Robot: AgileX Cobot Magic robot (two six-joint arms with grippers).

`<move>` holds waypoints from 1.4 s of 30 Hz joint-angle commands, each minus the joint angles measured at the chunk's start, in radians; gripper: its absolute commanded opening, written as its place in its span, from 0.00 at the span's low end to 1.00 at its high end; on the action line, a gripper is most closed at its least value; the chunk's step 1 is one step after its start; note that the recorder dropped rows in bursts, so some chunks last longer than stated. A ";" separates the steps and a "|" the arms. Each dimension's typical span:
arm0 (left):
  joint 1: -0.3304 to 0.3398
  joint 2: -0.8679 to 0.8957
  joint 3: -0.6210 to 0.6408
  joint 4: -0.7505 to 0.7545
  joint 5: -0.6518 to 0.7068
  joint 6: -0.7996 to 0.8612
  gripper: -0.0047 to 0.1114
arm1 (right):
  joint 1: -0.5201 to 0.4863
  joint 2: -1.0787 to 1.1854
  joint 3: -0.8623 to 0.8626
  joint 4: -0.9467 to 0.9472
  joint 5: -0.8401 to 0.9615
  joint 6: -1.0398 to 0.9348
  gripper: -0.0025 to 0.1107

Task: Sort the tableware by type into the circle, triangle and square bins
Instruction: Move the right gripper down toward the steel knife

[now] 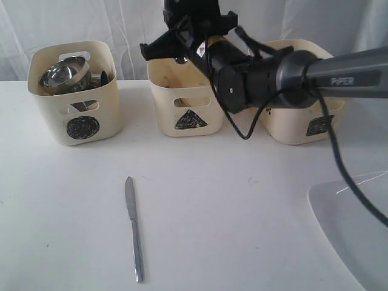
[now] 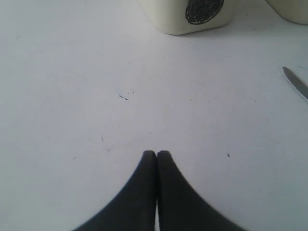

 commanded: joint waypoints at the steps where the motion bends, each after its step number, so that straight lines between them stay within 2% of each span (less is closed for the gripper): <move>1: 0.003 0.001 0.004 -0.014 0.003 0.000 0.04 | -0.031 0.091 -0.059 0.002 -0.051 -0.085 0.02; 5: 0.003 0.001 0.004 -0.014 0.003 0.000 0.04 | -0.060 0.147 -0.128 0.002 0.007 -0.065 0.05; 11: 0.003 0.001 0.004 -0.014 0.003 0.000 0.04 | -0.085 0.154 -0.185 0.053 0.122 0.013 0.26; 14: 0.003 0.001 0.004 -0.014 0.003 0.000 0.04 | -0.085 0.091 -0.185 0.091 0.202 0.013 0.26; 16: 0.003 0.001 0.004 -0.014 0.003 0.000 0.04 | -0.085 0.001 -0.183 0.091 0.402 0.013 0.26; 18: 0.003 0.001 0.004 -0.014 0.003 0.000 0.04 | -0.085 -0.109 -0.183 0.091 0.762 0.025 0.25; 20: 0.003 0.001 0.004 -0.014 0.003 0.000 0.04 | -0.075 -0.207 -0.181 0.091 1.233 0.086 0.07; 21: 0.003 0.001 0.004 -0.014 0.003 0.000 0.04 | -0.061 -0.231 -0.169 0.096 1.362 0.088 0.02; 22: 0.003 0.001 0.004 -0.014 0.003 0.000 0.04 | -0.032 -0.258 -0.140 0.114 1.440 0.085 0.02; 25: 0.003 0.001 0.004 -0.014 0.003 0.000 0.04 | 0.133 -0.351 -0.021 0.147 1.397 0.092 0.02; 28: 0.003 0.001 0.004 -0.014 0.003 0.000 0.04 | 0.289 -0.355 0.042 0.124 1.389 0.279 0.02; 29: 0.003 0.001 0.004 -0.014 0.003 0.000 0.04 | 0.365 -0.331 0.084 0.077 1.389 0.369 0.02; 32: 0.003 0.001 0.004 -0.014 0.003 0.000 0.04 | 0.495 -0.178 0.119 -0.113 1.460 0.549 0.02; 37: 0.003 0.001 0.004 -0.014 0.003 0.000 0.04 | 0.511 -0.098 0.119 -0.150 1.406 0.551 0.03; 42: 0.003 0.001 0.004 -0.014 0.003 0.000 0.04 | 0.511 -0.098 0.117 -0.115 1.294 0.553 0.24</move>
